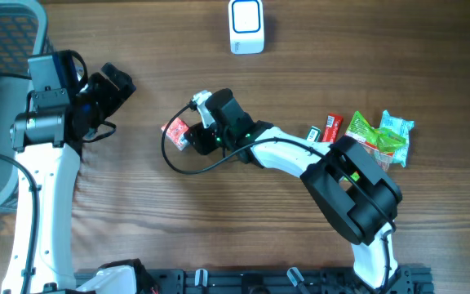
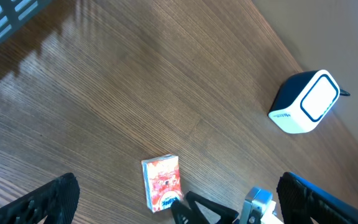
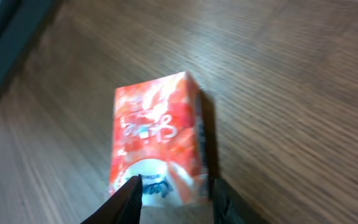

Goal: Scan the item barcode
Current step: 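Reach the right gripper to the red-and-white small box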

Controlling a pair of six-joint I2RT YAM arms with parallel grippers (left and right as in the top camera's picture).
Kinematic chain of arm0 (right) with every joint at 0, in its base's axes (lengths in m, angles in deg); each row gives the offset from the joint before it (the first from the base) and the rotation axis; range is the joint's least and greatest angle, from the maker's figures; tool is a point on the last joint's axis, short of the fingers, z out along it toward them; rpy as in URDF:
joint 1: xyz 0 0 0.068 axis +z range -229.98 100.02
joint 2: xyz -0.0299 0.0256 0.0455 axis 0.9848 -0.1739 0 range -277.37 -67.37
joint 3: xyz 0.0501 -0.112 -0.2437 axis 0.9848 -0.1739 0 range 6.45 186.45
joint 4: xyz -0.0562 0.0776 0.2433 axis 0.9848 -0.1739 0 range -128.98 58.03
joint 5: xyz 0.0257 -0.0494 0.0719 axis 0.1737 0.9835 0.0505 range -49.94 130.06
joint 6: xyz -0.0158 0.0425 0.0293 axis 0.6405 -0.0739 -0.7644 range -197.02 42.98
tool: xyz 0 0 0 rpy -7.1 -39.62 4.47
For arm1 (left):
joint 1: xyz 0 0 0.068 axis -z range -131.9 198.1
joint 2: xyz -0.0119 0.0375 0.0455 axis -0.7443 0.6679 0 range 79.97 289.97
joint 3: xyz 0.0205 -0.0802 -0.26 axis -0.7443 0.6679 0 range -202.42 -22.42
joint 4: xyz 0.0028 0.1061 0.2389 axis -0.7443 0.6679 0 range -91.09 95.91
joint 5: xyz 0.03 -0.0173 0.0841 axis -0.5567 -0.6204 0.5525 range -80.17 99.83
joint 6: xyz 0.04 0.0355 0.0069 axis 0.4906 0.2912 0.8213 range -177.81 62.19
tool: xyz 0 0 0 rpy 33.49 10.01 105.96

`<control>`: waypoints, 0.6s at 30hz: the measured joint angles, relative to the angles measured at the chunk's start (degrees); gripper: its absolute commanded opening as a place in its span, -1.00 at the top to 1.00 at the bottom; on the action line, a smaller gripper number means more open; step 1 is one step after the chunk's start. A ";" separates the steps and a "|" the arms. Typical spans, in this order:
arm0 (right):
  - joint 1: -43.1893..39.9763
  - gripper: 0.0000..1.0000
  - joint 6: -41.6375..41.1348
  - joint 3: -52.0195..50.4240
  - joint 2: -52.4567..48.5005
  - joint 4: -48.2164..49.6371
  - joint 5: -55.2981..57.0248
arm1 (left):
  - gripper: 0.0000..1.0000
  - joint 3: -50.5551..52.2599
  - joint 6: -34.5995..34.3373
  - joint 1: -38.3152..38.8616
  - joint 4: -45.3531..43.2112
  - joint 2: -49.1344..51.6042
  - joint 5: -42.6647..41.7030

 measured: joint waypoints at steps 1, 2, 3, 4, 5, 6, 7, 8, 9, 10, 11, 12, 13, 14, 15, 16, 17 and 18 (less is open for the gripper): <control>0.00 0.37 0.00 0.00 0.00 0.00 0.68 | -1.00 0.00 0.00 0.00 0.00 0.00 0.00; 0.00 0.38 -0.13 0.00 0.00 0.00 1.31 | -1.00 0.00 0.00 0.00 0.00 0.00 0.00; 0.00 0.40 -0.28 0.00 0.00 -0.02 1.73 | -1.00 0.00 0.00 0.00 0.00 0.00 0.00; 0.00 0.42 -0.52 0.00 0.00 -0.02 2.01 | -1.00 0.00 0.00 0.00 0.00 0.00 0.00; 0.00 0.42 -0.76 0.00 0.00 0.00 2.23 | -1.00 0.00 0.00 0.00 0.00 0.00 -0.02; 0.00 0.41 -1.09 0.00 -0.04 0.00 2.47 | -1.00 0.00 0.00 0.00 0.00 0.00 0.00; 0.00 0.40 -1.44 0.00 -0.22 0.02 2.73 | -1.00 0.00 0.00 0.00 0.00 0.00 -0.02; 0.00 0.40 -1.79 0.00 -0.50 0.02 2.84 | -1.00 0.00 0.00 0.00 0.00 0.00 0.00; 0.00 0.40 -2.25 0.00 -0.94 0.07 2.89 | -1.00 0.00 0.00 0.00 0.00 0.00 0.00; 0.00 0.47 -2.69 0.00 -1.42 0.26 2.89 | -1.00 0.00 0.00 0.00 0.00 0.00 0.00; 0.00 0.60 -3.13 0.00 -2.03 0.42 2.82 | -1.00 0.00 0.00 0.00 0.00 0.00 0.00; 0.00 0.72 -3.45 0.00 -2.14 0.63 2.80 | -1.00 0.00 0.00 0.00 0.00 0.00 0.00; 0.00 0.74 -3.80 0.02 -2.14 0.66 2.91 | -1.00 0.00 0.00 0.00 0.00 0.00 0.00; 0.13 0.74 -4.09 0.15 -2.14 0.68 3.02 | -1.00 0.00 0.00 0.00 0.00 0.00 0.00; 0.22 0.78 -4.17 0.24 -2.14 0.68 3.21 | -1.00 0.00 0.00 0.00 0.00 0.00 0.00; 0.26 0.81 -4.28 0.28 -2.05 0.26 3.28 | -1.00 0.00 0.00 0.00 0.00 0.00 0.00; 0.20 0.81 -4.37 0.35 -1.77 -0.37 3.50 | -1.00 0.00 0.00 0.00 0.00 0.00 0.00; 0.09 0.81 -4.50 0.46 -1.22 -2.10 4.15 | -1.00 0.00 0.00 0.00 0.00 0.00 0.00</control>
